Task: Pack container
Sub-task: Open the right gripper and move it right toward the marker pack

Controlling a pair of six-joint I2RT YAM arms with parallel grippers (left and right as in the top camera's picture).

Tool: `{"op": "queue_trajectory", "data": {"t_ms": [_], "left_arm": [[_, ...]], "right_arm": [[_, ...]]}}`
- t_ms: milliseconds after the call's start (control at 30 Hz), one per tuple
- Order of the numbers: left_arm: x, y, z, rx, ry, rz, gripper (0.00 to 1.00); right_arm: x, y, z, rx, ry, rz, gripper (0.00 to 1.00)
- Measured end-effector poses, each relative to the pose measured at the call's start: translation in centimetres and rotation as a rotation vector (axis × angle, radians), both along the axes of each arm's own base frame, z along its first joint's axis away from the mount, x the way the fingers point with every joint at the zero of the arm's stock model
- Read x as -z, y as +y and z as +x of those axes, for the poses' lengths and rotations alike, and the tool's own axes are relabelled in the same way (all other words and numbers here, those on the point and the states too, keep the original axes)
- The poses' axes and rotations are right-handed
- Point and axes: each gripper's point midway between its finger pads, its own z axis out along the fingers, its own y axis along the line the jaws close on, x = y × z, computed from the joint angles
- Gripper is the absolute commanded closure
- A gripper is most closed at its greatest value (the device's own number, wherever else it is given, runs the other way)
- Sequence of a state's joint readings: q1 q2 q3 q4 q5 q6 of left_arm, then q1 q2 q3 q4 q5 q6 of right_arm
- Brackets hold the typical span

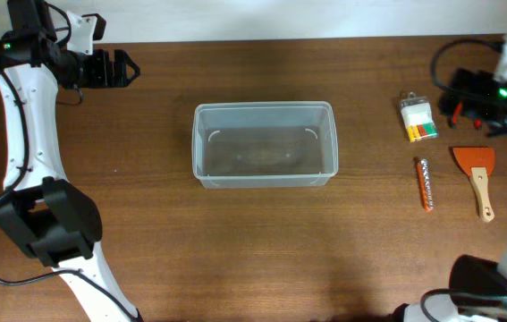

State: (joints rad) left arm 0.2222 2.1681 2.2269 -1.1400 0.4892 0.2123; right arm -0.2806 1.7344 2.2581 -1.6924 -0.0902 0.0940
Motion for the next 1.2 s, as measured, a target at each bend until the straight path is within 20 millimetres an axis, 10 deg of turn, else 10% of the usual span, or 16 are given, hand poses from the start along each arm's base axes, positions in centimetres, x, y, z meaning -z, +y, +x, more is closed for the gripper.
{"op": "queue_trajectory", "data": {"t_ms": [367, 900, 1200], "left_arm": [[0.0, 0.0, 0.0, 0.0, -0.002, 0.0, 0.01], [-0.1, 0.0, 0.1, 0.0, -0.007, 0.002, 0.01], [-0.1, 0.0, 0.1, 0.0, -0.007, 0.002, 0.01]], "right_arm": [[6.7, -3.3, -1.4, 0.04, 0.188, 0.04, 0.01], [6.2, -5.7, 4.7, -0.218, -0.008, -0.15, 0.01], [10.5, -5.8, 5.4, -0.265, 0.11, -0.097, 0.01]]}}
